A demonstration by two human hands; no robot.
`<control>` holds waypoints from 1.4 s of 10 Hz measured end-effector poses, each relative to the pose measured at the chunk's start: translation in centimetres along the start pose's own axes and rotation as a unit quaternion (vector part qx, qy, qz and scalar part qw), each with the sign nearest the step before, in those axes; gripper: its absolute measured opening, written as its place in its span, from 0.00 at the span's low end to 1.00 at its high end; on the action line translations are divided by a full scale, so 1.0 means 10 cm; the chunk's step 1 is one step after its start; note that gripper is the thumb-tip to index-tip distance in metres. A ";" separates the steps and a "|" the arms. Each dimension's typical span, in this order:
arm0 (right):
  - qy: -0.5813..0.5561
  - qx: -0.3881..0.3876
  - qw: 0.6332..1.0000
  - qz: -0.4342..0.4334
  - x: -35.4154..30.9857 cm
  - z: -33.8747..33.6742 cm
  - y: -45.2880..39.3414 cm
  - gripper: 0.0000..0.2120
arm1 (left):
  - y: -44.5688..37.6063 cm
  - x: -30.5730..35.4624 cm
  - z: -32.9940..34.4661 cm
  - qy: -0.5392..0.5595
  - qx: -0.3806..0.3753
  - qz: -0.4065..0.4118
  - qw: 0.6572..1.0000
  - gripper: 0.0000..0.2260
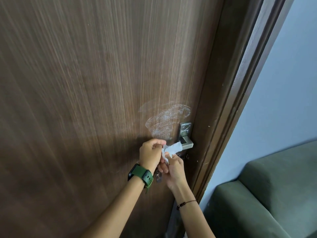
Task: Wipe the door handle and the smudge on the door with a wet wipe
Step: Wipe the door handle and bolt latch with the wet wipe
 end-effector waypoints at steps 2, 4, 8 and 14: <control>0.126 0.060 0.984 -0.114 -0.52 -0.29 0.46 0.10 | 0.01 -0.07 0.00 0.010 -0.008 0.004 1.000 0.12; 0.383 0.170 0.859 -0.293 -1.20 -0.57 0.51 0.15 | 0.03 -0.11 0.04 0.015 -0.019 -0.007 1.000 0.14; 0.438 0.053 0.735 -0.516 -1.09 0.01 0.67 0.12 | -0.02 -0.12 -0.01 0.049 0.010 -0.002 0.999 0.13; 0.586 -0.208 0.645 -0.443 -1.29 0.18 0.37 0.19 | -0.05 -0.14 0.04 0.079 0.061 -0.005 0.995 0.17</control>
Point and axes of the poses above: each hand's wrist, its own y-axis away from the middle knuckle, its own z-axis out of the palm, x = y × z, the point moved 6 cm from there along -y, towards the middle knuckle
